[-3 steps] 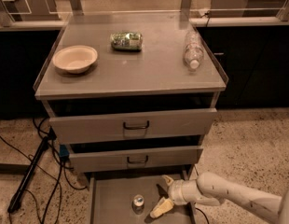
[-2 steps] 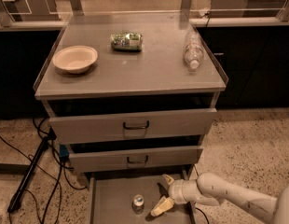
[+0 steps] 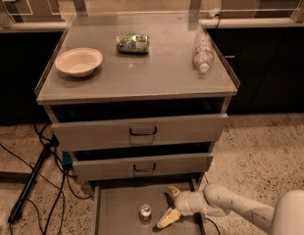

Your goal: Pick redbull can from bottom drawer and place on counter

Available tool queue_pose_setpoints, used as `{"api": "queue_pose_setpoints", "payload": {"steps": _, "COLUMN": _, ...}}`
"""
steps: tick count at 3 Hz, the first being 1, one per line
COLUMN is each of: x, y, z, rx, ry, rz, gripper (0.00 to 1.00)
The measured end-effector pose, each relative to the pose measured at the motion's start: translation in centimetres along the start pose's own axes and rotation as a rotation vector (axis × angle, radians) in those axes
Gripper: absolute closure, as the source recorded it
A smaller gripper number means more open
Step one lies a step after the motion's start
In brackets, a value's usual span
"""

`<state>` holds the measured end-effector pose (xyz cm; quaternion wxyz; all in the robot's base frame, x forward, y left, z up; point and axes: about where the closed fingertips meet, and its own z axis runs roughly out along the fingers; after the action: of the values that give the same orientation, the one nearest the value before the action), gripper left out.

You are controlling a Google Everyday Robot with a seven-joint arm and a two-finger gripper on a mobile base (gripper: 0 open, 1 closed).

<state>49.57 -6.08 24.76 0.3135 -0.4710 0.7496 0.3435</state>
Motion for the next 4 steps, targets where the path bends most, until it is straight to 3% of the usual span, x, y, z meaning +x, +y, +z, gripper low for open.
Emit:
{"api": "queue_pose_setpoints", "payload": {"steps": 1, "x": 0.0, "y": 0.0, "z": 0.0, "rx": 0.0, "ry": 0.0, "rz": 0.0, "gripper": 0.0}}
{"api": "queue_pose_setpoints", "payload": {"steps": 4, "x": 1.3, "y": 0.4, "z": 4.8, "rx": -0.026, "ry": -0.051, "rz": -0.025, "gripper": 0.0}}
